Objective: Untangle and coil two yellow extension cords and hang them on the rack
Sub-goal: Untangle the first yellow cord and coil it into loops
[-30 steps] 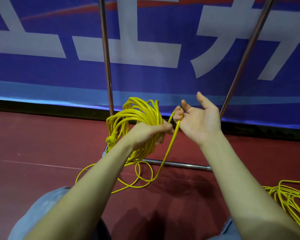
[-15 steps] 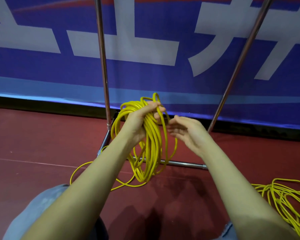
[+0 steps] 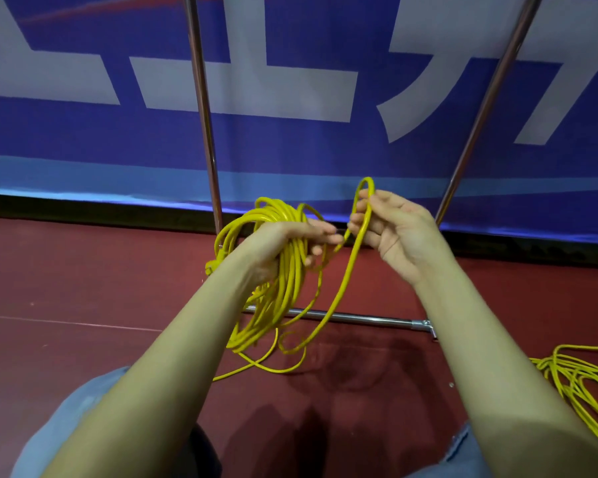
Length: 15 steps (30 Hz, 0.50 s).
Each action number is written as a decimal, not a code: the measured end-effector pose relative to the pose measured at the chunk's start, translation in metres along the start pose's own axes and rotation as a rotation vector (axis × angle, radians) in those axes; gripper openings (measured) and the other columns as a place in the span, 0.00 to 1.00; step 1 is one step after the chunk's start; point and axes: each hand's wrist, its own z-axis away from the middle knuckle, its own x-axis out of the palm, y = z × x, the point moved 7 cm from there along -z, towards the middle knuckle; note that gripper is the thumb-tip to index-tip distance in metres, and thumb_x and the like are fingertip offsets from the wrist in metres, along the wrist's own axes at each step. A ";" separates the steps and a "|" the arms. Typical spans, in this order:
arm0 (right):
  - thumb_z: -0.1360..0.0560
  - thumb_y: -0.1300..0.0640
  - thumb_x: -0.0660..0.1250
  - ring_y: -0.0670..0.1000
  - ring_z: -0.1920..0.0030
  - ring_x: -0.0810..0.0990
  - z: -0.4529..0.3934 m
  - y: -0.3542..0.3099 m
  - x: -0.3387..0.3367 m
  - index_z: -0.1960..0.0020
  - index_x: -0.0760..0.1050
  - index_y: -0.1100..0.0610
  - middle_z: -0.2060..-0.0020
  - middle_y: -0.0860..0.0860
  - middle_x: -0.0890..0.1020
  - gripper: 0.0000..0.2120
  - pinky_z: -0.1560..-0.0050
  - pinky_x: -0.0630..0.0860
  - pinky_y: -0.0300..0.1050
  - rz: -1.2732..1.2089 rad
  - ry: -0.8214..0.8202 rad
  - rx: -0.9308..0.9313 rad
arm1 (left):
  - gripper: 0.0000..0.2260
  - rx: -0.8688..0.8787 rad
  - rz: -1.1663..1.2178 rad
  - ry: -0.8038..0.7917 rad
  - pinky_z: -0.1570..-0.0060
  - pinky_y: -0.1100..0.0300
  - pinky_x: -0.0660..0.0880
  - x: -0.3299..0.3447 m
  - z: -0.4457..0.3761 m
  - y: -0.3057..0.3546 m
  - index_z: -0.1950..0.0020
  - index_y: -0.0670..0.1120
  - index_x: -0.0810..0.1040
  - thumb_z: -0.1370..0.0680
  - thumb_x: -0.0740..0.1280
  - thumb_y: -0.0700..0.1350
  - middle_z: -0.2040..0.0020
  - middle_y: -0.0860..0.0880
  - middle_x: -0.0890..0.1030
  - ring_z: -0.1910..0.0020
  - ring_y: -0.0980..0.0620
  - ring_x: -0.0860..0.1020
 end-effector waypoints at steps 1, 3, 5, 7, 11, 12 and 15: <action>0.21 0.67 0.58 0.49 0.68 0.83 0.000 -0.002 -0.003 0.54 0.73 0.63 0.70 0.52 0.82 0.07 0.66 0.80 0.42 -0.076 0.034 0.005 | 0.08 -0.020 -0.079 -0.041 0.75 0.66 0.71 0.004 0.001 -0.006 0.53 0.37 0.78 0.24 0.59 0.32 0.62 0.43 0.84 0.72 0.55 0.77; 0.21 0.67 0.57 0.51 0.65 0.84 -0.001 -0.003 -0.006 0.54 0.72 0.63 0.69 0.53 0.83 0.06 0.65 0.81 0.43 -0.189 0.076 0.006 | 0.09 -0.044 -0.201 -0.111 0.67 0.64 0.76 0.009 0.004 -0.015 0.53 0.36 0.79 0.25 0.60 0.30 0.60 0.42 0.83 0.66 0.53 0.80; 0.21 0.68 0.57 0.53 0.64 0.85 -0.003 -0.004 -0.009 0.55 0.71 0.64 0.69 0.54 0.83 0.07 0.64 0.81 0.44 -0.248 0.102 -0.004 | 0.09 -0.059 -0.212 -0.172 0.54 0.57 0.78 0.014 0.007 -0.021 0.55 0.37 0.80 0.27 0.61 0.29 0.58 0.42 0.84 0.58 0.47 0.81; 0.21 0.68 0.57 0.53 0.63 0.85 -0.004 -0.005 -0.014 0.56 0.71 0.64 0.68 0.55 0.83 0.07 0.65 0.81 0.44 -0.279 0.132 -0.018 | 0.08 -0.065 -0.172 -0.234 0.54 0.57 0.79 0.018 0.009 -0.024 0.55 0.37 0.80 0.29 0.64 0.30 0.58 0.41 0.84 0.58 0.46 0.82; 0.21 0.68 0.57 0.53 0.64 0.85 -0.006 -0.007 -0.027 0.56 0.71 0.64 0.69 0.56 0.83 0.07 0.66 0.81 0.42 -0.326 0.184 -0.040 | 0.11 -0.052 -0.068 -0.325 0.62 0.60 0.79 0.030 0.010 -0.024 0.55 0.42 0.84 0.31 0.63 0.35 0.60 0.43 0.84 0.64 0.50 0.83; 0.21 0.68 0.57 0.53 0.64 0.85 -0.006 -0.007 -0.029 0.56 0.71 0.64 0.69 0.56 0.83 0.07 0.66 0.80 0.42 -0.326 0.191 -0.041 | 0.11 -0.040 -0.060 -0.348 0.63 0.60 0.78 0.034 0.011 -0.023 0.55 0.43 0.85 0.30 0.63 0.36 0.60 0.44 0.84 0.65 0.51 0.82; 0.21 0.68 0.58 0.52 0.63 0.85 -0.005 -0.004 -0.034 0.56 0.71 0.65 0.68 0.56 0.83 0.06 0.64 0.81 0.42 -0.287 0.201 -0.033 | 0.09 0.015 -0.062 -0.438 0.63 0.60 0.78 0.044 0.013 -0.022 0.53 0.45 0.85 0.32 0.72 0.36 0.61 0.45 0.83 0.65 0.51 0.82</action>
